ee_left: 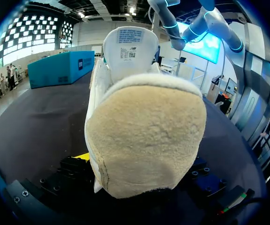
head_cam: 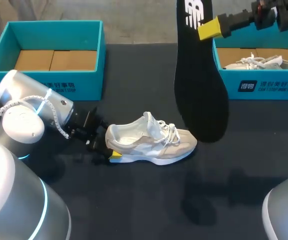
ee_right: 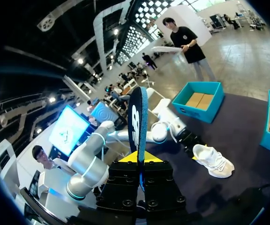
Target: Take the shoe out of the shoebox, open the shoe tongue, remove and reinsert the insole, then place the shoe into the shoebox
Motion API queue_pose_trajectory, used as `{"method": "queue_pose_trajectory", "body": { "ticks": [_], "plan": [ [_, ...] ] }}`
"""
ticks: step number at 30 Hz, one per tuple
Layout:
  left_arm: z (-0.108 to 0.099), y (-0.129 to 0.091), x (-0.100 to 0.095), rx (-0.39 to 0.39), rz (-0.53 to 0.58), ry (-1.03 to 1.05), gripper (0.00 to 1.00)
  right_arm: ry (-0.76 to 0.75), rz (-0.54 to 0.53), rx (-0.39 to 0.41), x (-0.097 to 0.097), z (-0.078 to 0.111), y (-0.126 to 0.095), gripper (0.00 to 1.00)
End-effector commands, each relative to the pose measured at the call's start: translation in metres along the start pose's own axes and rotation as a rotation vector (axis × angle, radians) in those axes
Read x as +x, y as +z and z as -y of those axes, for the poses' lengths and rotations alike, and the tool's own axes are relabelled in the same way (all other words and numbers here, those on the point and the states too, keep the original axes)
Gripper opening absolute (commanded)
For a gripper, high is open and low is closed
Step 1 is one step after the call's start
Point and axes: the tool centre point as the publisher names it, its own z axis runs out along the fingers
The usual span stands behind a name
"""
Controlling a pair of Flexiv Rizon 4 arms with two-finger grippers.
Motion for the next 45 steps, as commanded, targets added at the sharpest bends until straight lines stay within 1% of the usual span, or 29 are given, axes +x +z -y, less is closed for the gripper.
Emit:
{"method": "queue_pose_trajectory", "body": {
  "ticks": [1,6,10,15,16,19,23,24,25,26,28,29,33,37,40,45],
  "plan": [
    [-0.005,0.0,-0.003,-0.008,0.008,-0.016,1.0,0.002,0.002,0.004,0.0,-0.002,0.002,0.0],
    [-0.005,-0.006,0.0,-0.036,0.016,-0.018,1.0,0.002,0.002,0.004,0.0,-0.002,0.002,0.0],
    [-0.005,-0.013,0.003,-0.084,0.02,-0.016,1.0,0.002,0.002,0.004,0.0,-0.002,0.002,0.0],
    [-0.005,-0.02,0.007,-0.119,0.022,-0.01,1.0,0.002,0.002,0.004,0.0,-0.002,0.002,0.0],
    [-0.004,-0.024,0.009,-0.149,0.032,-0.004,1.0,0.002,0.002,0.004,0.0,-0.002,0.002,0.0],
    [-0.002,-0.03,0.012,-0.179,0.038,0.006,1.0,0.002,0.002,0.004,0.0,-0.002,0.002,0.0],
    [0.0,-0.033,0.013,-0.248,0.059,0.017,1.0,0.002,0.002,0.004,0.0,-0.002,0.002,0.0],
    [0.0,-0.033,0.013,-0.248,0.059,0.017,1.0,0.002,0.002,0.004,0.0,-0.002,0.002,0.0],
    [0.002,-0.036,0.011,-0.28,0.065,0.018,1.0,0.002,0.002,0.004,0.0,-0.002,0.002,0.0],
    [0.003,-0.039,0.01,-0.291,0.066,0.013,1.0,0.002,0.002,0.004,0.0,-0.002,0.002,0.0],
    [0.007,-0.044,0.011,-0.327,0.069,0.017,1.0,0.002,0.002,0.004,0.0,-0.002,0.002,0.0],
    [0.008,-0.045,0.011,-0.36,0.068,0.012,1.0,0.002,0.002,0.004,0.0,-0.002,0.002,0.0],
    [0.012,-0.053,0.013,-0.445,0.055,0.019,1.0,0.002,0.002,0.004,0.0,-0.002,0.002,0.0],
    [0.014,-0.062,0.011,-0.502,0.06,0.008,1.0,0.002,0.002,0.004,0.0,-0.002,0.002,0.0],
    [0.016,-0.069,0.011,-0.517,0.048,-0.001,1.0,0.002,0.002,0.004,0.0,-0.002,0.002,0.0],
    [0.018,-0.075,0.013,-0.577,0.016,-0.002,1.0,0.002,0.002,0.004,0.0,-0.002,0.002,0.0]
  ]
}}
